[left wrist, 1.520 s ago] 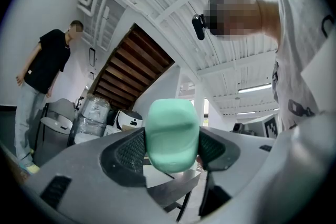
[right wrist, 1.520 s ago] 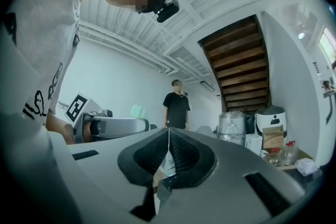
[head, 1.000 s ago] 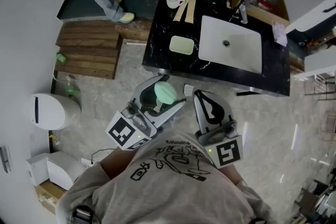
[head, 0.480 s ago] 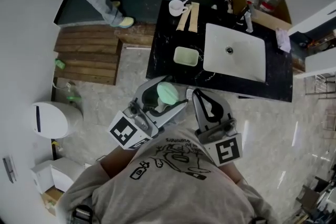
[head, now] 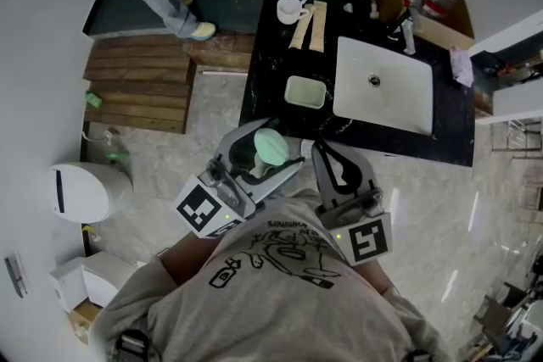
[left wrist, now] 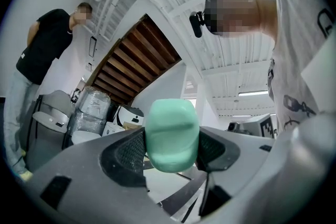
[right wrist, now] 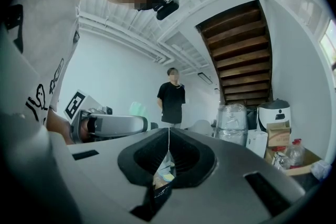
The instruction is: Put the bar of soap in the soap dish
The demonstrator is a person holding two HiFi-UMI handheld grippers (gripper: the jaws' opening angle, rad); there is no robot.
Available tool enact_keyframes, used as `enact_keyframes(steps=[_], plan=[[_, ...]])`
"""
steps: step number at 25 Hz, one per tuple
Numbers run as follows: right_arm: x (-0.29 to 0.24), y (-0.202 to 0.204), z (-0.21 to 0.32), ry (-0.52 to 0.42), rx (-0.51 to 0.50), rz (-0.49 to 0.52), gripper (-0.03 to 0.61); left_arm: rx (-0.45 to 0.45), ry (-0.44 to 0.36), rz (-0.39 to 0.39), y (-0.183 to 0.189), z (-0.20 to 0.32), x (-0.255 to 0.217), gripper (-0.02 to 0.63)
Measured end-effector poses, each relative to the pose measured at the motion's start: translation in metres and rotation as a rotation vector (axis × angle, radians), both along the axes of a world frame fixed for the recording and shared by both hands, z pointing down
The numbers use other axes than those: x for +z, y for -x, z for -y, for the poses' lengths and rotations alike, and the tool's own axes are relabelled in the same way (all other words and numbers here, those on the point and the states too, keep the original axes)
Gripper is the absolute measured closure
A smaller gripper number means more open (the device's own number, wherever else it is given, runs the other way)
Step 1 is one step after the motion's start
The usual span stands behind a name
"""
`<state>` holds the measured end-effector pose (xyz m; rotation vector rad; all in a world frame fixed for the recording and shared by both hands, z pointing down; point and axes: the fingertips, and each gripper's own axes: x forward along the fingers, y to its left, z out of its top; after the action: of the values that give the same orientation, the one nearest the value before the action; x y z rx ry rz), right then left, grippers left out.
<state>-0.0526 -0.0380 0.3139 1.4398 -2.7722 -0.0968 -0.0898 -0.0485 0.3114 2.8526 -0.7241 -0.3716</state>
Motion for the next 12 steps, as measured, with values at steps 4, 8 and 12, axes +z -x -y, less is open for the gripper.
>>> enact_keyframes(steps=[4,8,12], plan=[[-0.003,0.001,0.003,-0.003,-0.001,0.002,0.555,0.0,0.003,0.0,0.001,0.001,0.0,0.339],[-0.005,-0.003,0.001,-0.004,-0.001,-0.002,0.555,0.002,-0.006,0.005,-0.003,0.0,-0.005,0.339],[-0.006,-0.011,0.001,-0.009,0.002,-0.001,0.555,0.001,-0.012,0.013,-0.01,0.0,-0.006,0.339]])
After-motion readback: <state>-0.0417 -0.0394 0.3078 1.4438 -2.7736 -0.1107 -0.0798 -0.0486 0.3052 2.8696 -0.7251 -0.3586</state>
